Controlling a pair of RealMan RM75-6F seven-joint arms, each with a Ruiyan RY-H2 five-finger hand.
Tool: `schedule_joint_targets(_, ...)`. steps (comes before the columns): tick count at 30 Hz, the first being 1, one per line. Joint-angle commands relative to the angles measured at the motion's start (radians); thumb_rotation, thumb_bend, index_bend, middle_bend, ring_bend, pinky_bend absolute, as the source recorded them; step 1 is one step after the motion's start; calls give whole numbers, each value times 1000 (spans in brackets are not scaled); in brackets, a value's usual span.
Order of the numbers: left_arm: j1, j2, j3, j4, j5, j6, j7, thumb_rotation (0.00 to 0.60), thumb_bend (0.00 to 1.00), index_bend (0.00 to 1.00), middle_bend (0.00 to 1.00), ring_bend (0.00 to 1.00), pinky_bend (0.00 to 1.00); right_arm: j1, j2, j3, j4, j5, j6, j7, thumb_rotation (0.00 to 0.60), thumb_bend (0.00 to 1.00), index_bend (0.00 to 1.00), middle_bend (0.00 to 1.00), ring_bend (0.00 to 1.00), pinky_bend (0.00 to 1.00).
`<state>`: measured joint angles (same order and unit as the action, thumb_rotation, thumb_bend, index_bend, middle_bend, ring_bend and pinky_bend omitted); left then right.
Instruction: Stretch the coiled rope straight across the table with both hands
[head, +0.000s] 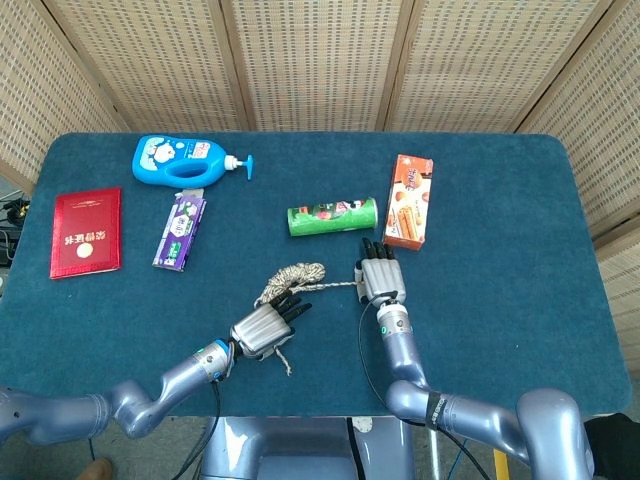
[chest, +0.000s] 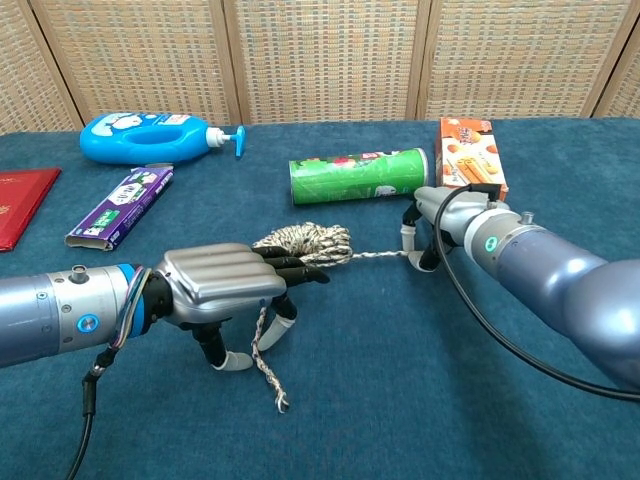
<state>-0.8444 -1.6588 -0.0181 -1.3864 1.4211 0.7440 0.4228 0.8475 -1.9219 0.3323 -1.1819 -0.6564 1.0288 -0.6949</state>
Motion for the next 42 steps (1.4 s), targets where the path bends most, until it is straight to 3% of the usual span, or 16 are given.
schedule_joint_targets(1, -3, -4, -1, 1, -8, 1, 5, 600, 492, 584, 0, 0, 0, 0, 2, 1, -1, 2, 1, 0, 600, 473, 688, 0, 0, 33)
schedule_joint_targets(15, -11, -13, 6, 5, -22, 2, 10, 600, 497, 589, 0, 0, 0, -1, 6, 1, -1, 5, 2, 3, 600, 474, 688, 0, 0, 33)
schedule_joint_targets(22, -6, -17, 7, 18, -23, 20, 1, 600, 503, 728, 0, 0, 0, -3, 8, -1, -1, -4, 4, 11, 600, 474, 689, 0, 0, 33)
schedule_joint_targets(27, 0, 0, 7, 7, -18, 39, -16, 600, 503, 754, 0, 0, 0, -5, 8, -4, -2, -13, 6, 18, 600, 473, 691, 0, 0, 33)
schedule_joint_targets(34, 50, 114, 41, -43, 28, 112, -114, 600, 503, 774, 0, 0, 0, -12, 25, -9, -7, -53, 30, 29, 600, 474, 694, 0, 0, 33)
schedule_joint_targets(42, 138, 259, 88, 21, 83, 227, -330, 600, 526, 783, 0, 0, 0, -25, 71, -11, -23, -78, 59, 14, 600, 473, 697, 0, 0, 33)
